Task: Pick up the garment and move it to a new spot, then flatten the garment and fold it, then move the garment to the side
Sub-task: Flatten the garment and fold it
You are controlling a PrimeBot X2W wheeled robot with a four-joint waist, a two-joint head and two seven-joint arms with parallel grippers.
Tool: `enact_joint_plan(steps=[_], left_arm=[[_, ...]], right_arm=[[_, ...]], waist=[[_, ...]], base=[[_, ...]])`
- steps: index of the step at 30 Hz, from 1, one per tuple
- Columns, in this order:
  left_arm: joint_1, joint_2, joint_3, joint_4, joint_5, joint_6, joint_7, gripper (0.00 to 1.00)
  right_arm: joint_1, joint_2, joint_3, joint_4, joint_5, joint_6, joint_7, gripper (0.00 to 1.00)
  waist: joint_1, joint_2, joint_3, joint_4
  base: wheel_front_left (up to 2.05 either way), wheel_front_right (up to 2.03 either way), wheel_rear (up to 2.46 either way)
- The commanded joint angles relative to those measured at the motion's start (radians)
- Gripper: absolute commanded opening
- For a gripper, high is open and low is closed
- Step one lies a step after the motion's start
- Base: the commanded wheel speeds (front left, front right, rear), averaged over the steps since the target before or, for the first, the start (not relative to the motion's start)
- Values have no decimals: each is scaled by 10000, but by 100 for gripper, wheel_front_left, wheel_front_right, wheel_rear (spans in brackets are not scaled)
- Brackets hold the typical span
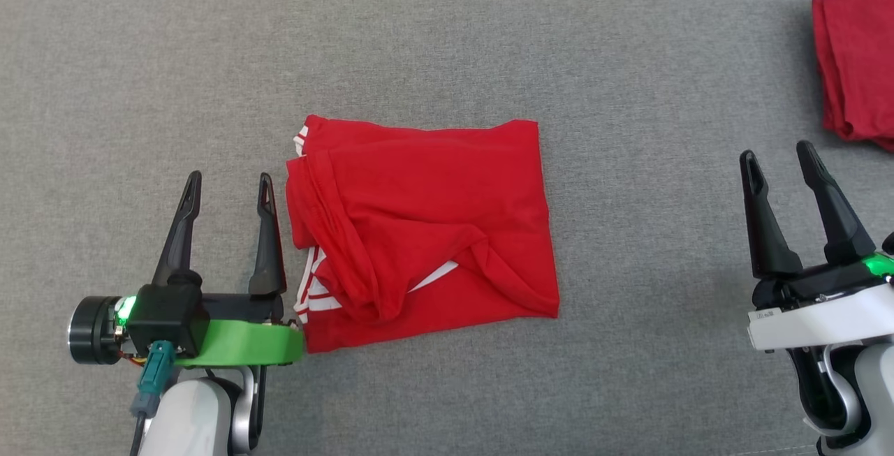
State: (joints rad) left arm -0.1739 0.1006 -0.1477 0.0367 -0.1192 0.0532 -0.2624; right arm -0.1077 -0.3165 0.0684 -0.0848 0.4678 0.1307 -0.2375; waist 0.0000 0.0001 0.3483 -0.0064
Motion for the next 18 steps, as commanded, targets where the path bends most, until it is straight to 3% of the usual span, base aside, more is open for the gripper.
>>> enact_joint_plan(steps=[1, 11, 13, 14, 18], left_arm=[[103, 77, 41, 18, 7, 42, -29, 100], [131, 114, -34, 106, -4, 39, -29, 100], [91, 111, -52, 108, -1, 42, -29, 100], [59, 108, -67, 103, 2, 43, -29, 100], [-168, 75, -147, 62, 20, 15, -28, 100]], right_arm=[[180, 65, -86, -110, -100, -3, 70, 100], [397, 195, -266, -368, -264, -3, 354, 100], [334, 145, -169, -332, -262, -3, 474, 15], [268, 96, -71, -285, -275, -3, 555, 0], [-296, -96, 905, 71, -236, -3, 801, 0]], waist=[[0, -1, -49, -57], [0, -1, -121, -89], [0, -1, -111, -57], [0, -1, -94, -36], [0, -1, 77, 110]], base=[[0, 0, 0], [0, 0, 0], [0, 0, 0], [0, 0, 0], [0, 0, 0]])
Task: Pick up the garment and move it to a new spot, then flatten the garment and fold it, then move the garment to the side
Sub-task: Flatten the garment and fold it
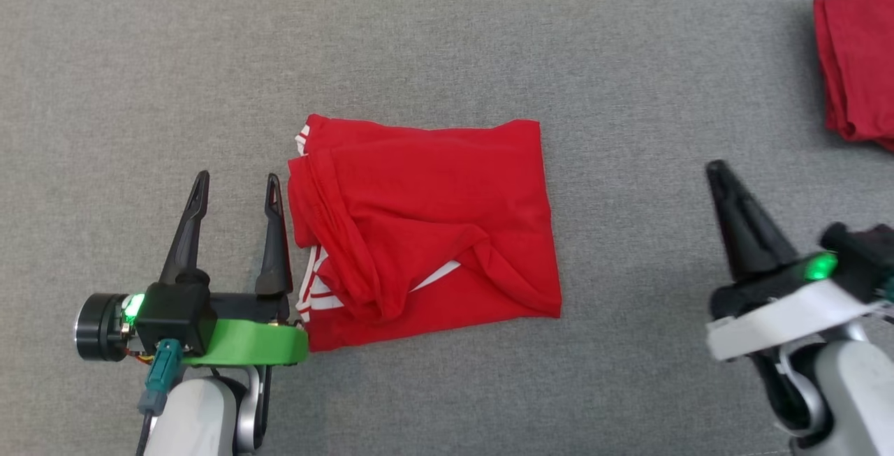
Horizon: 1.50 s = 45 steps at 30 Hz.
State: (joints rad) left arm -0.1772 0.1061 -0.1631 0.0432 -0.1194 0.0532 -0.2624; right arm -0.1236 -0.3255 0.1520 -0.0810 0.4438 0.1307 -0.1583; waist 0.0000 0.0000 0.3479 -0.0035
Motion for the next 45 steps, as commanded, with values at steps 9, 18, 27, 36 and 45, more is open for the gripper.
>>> enact_joint_plan(steps=[9, 18, 27, 36, 45], left_arm=[[-613, -135, -195, 12, -4, -56, -28, 100], [-742, -250, -206, 57, -61, -94, -28, 100], [-814, -327, -184, 14, 31, -108, -28, 100], [-764, -381, -145, -20, 77, -154, -28, 100], [-709, -424, -117, -29, 59, -175, -28, 100]], right_arm=[[-2148, -210, 3879, 1882, 914, -5, 189, 0], [-3370, -564, 5808, 3462, 2026, -3, 66, 0], [-4348, -776, 7240, 3860, 2933, -1, -168, 0], [-5244, -923, 8425, 3820, 3519, -1, -382, 0], [-6077, -970, 9628, 3344, 3531, -3, -170, 0]], waist=[[0, 0, 494, 663], [0, 0, 574, 959], [0, 0, 605, 1045], [0, 0, 585, 1107], [0, 0, 561, 1120]], base=[[0, 0, 0], [0, 0, 0], [0, 0, 0], [0, 0, 0], [0, 0, 0]])
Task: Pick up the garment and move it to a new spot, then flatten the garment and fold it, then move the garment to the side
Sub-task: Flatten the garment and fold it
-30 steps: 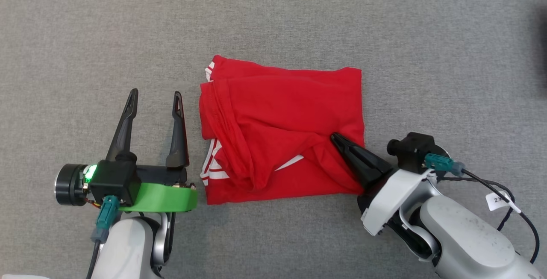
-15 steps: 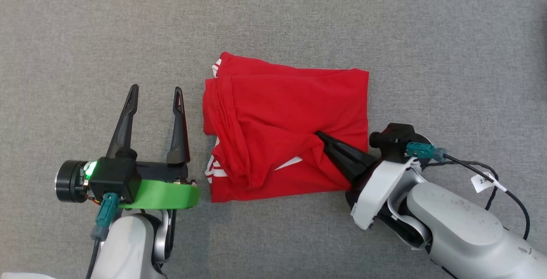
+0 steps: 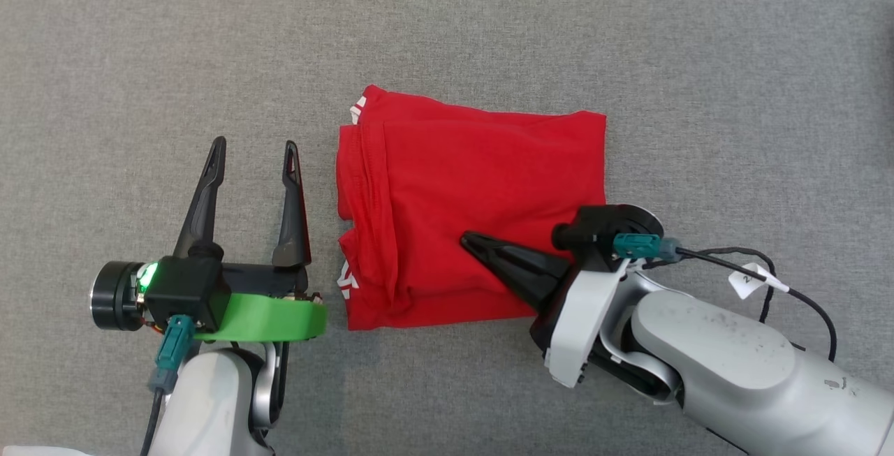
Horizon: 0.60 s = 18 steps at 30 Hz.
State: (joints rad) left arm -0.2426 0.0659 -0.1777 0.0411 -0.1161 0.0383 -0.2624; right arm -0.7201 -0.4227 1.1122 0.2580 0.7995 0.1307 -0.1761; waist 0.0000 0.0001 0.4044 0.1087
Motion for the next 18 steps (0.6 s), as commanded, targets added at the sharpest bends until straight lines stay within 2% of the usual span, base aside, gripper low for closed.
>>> enact_joint_plan(steps=[1, 9, 18], left_arm=[[-44, -24, 31, -2, 26, -33, -29, 100], [-7, -45, 32, 6, 36, -85, -28, 100], [-70, -78, -28, 37, 28, -82, -28, 100]], right_arm=[[-170, 31, 128, -78, -3, -3, 57, 0], [-769, 320, 738, -147, -323, -3, 113, 0], [-1100, 630, 1397, 640, -177, -3, 821, 0]], waist=[[0, -1, -13, -3], [0, -1, -34, 0], [0, -1, -13, 149]], base=[[0, 0, 0], [0, 0, 0], [0, 0, 0]])
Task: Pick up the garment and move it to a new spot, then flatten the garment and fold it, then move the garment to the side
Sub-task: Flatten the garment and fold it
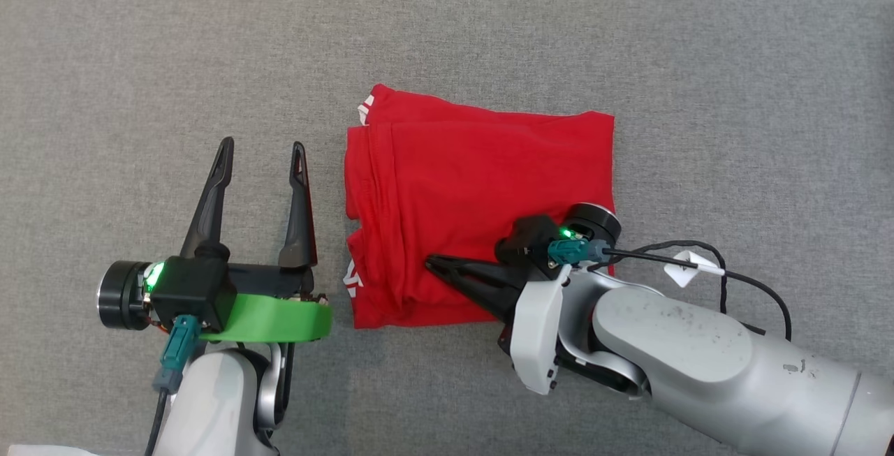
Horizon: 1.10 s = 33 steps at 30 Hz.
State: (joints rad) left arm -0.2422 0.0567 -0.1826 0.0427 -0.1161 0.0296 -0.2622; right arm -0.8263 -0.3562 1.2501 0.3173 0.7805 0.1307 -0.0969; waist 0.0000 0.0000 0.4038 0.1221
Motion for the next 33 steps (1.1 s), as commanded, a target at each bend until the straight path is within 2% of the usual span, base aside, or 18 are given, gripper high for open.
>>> enact_joint_plan(steps=[1, 9, 13, 14, 15, 16, 17, 20, 23, 29, 33], left_arm=[[-65, 10, 19, 28, 23, 3, -30, 100], [85, -10, 52, 72, 28, 9, -30, 100], [166, -5, 91, 82, 72, 14, -30, 100], [206, 11, 117, 83, 95, 22, -30, 100], [229, 27, 129, 79, 109, 25, -30, 100], [254, 61, 168, 69, 129, 37, -31, 100], [271, 88, 205, 67, 139, 42, -30, 100], [333, 169, 314, 119, 157, 74, -31, 100], [413, 249, 415, 153, 166, 88, -30, 100], [655, 448, 617, 159, 135, 204, -31, 100], [887, 612, 720, 174, 77, 236, 13, 100]], right_arm=[[-31, -37, 53, 113, 58, -3, 82, 0], [445, -109, 242, 54, 472, -3, 415, 0], [681, -239, 64, -439, 584, -3, -307, 0], [774, -320, -141, -554, 592, -3, -627, 4], [888, -375, -336, -622, 619, -3, -842, 42], [1006, -433, -653, -708, 535, -5, -1089, 93], [1168, -471, -1024, -808, 461, -5, -1284, 100], [1764, -535, -2421, -949, 157, -5, -1580, 100], [2596, -477, -4232, -1144, -452, -5, -1679, 100], [4640, 116, -8288, -2115, -2063, -5, -1680, 100], [5871, 487, -10181, -2634, -2997, -5, -1682, 100]], waist=[[0, 0, -14, 31], [0, 0, -130, -10], [0, 0, -224, -141], [0, 0, -262, -202], [0, 0, -285, -248], [0, 0, -321, -330], [0, 0, -357, -400], [0, 0, -493, -615], [0, 0, -642, -839], [0, 0, -1018, -1325], [0, 0, -1347, -1585]], base=[[0, 0, 0], [0, 0, 0], [0, 0, 0], [0, 0, 0], [0, 0, 0], [0, 0, 0], [0, 0, 0], [0, 0, 0], [0, 0, 0], [0, 0, 0], [0, 0, 0]])
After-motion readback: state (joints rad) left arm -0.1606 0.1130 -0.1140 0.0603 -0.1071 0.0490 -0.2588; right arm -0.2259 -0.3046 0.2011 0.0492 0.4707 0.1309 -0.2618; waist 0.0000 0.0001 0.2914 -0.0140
